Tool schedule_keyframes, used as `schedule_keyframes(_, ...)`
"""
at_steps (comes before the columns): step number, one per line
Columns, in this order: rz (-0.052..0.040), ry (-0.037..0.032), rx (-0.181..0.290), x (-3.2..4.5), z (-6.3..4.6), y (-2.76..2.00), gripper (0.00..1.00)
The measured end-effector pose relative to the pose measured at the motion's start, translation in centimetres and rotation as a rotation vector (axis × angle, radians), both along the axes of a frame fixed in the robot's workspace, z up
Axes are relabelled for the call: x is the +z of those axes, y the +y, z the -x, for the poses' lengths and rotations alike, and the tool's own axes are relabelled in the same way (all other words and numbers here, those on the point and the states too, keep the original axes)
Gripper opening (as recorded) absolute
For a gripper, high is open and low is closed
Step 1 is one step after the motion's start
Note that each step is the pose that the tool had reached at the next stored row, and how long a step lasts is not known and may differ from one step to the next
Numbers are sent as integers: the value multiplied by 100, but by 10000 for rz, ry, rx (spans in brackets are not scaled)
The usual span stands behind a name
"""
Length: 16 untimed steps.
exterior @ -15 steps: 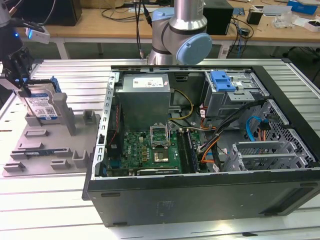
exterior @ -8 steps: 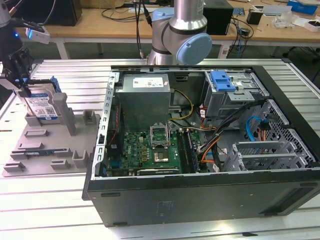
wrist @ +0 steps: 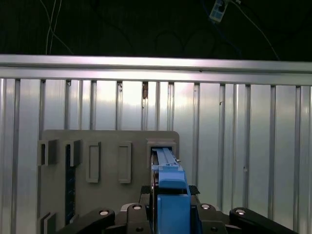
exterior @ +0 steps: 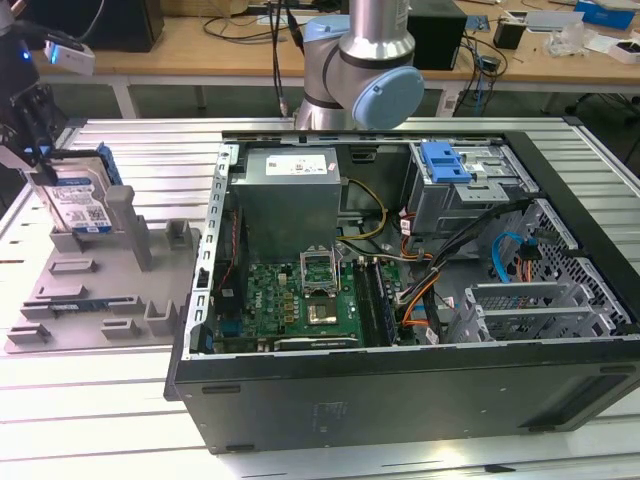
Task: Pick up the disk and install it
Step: 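Pick up the disk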
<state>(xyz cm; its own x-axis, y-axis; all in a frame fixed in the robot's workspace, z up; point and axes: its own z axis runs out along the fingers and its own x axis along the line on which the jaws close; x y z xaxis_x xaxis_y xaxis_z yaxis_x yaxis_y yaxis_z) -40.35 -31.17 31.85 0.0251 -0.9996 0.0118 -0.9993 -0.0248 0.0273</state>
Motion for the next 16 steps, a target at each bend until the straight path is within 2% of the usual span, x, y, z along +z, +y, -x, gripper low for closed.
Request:
schedule_keyframes(2,1,0,0,179,0,0,37)
schedule_keyframes(10,10,0,0,425,-7,0,37)
schedule_keyframes(16,44,2,0,639,-21,0,37)
